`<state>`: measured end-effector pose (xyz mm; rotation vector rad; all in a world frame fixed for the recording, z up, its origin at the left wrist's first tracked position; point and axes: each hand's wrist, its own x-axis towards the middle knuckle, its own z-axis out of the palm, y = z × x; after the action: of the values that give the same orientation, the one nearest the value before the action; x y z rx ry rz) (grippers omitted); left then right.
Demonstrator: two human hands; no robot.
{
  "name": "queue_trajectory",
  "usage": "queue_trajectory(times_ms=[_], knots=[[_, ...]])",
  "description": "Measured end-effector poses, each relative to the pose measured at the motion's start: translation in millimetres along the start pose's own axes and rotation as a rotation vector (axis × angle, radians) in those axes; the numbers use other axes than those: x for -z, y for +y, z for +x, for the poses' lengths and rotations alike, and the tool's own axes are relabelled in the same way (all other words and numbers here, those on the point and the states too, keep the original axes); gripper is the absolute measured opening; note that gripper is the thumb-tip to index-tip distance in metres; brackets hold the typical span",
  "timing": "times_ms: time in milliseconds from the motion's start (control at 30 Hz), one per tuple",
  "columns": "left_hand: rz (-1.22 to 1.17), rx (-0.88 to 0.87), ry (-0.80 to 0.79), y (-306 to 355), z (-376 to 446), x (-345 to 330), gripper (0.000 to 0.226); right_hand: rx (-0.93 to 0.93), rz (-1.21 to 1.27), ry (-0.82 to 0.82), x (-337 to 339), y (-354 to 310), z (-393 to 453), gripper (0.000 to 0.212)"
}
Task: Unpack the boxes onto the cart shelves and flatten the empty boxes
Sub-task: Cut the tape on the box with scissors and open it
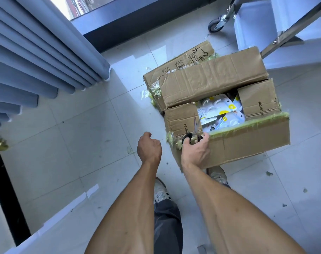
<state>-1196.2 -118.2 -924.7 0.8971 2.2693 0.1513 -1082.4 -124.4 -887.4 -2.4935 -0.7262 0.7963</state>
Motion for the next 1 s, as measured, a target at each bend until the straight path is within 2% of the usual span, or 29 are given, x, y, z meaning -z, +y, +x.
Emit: queue_trajectory(times_ms=[33,100,233,300,400,433,500,567,633,733,867,933,1000], knots=[[0.016,-0.040,0.011,7.6,-4.1,-2.6,0.043,0.044,-0.101,0.009,8.2,-4.0,19.8,0.051],[0.027,-0.148,0.001,26.4,-12.7,-14.0,0.041,0.148,-0.226,-0.040,23.7,-7.4,61.3,0.046],[0.101,-0.299,-0.138,77.4,-34.4,-54.3,0.032,0.251,-0.353,-0.093,52.3,-8.2,132.7,0.035],[0.163,-0.297,-0.227,99.0,-48.7,-79.3,0.029,0.241,-0.406,-0.144,63.3,-4.5,161.8,0.034],[0.385,-0.218,-0.250,122.5,-59.0,-98.3,0.039,0.336,-0.525,-0.250,79.0,5.8,188.0,0.036],[0.479,-0.184,-0.309,129.9,-62.6,-101.7,0.038,0.395,-0.581,-0.293,85.3,11.1,195.0,0.036],[0.563,-0.092,-0.552,142.2,-70.6,-103.4,0.030,0.452,-0.693,-0.401,96.0,19.8,207.3,0.037],[0.517,0.049,-0.865,151.0,-85.0,-107.8,0.019,0.357,-0.772,-0.512,105.8,26.7,218.2,0.036],[0.607,0.049,-0.999,148.4,-105.6,-120.4,0.022,0.219,-0.790,-0.569,117.7,39.6,223.5,0.035],[0.792,-0.128,-0.933,135.6,-135.2,-150.9,0.046,0.155,-0.799,-0.558,137.4,76.1,219.6,0.035],[0.705,-0.127,-0.823,124.7,-132.9,-173.0,0.045,0.317,-0.781,-0.552,150.2,126.2,211.4,0.028],[0.610,-0.150,-0.659,111.9,-129.0,-176.6,0.036,0.439,-0.760,-0.540,148.1,140.9,208.7,0.029],[0.541,-0.204,-0.418,92.5,-142.1,-180.6,0.023,0.496,-0.733,-0.503,145.1,152.2,205.5,0.033]])
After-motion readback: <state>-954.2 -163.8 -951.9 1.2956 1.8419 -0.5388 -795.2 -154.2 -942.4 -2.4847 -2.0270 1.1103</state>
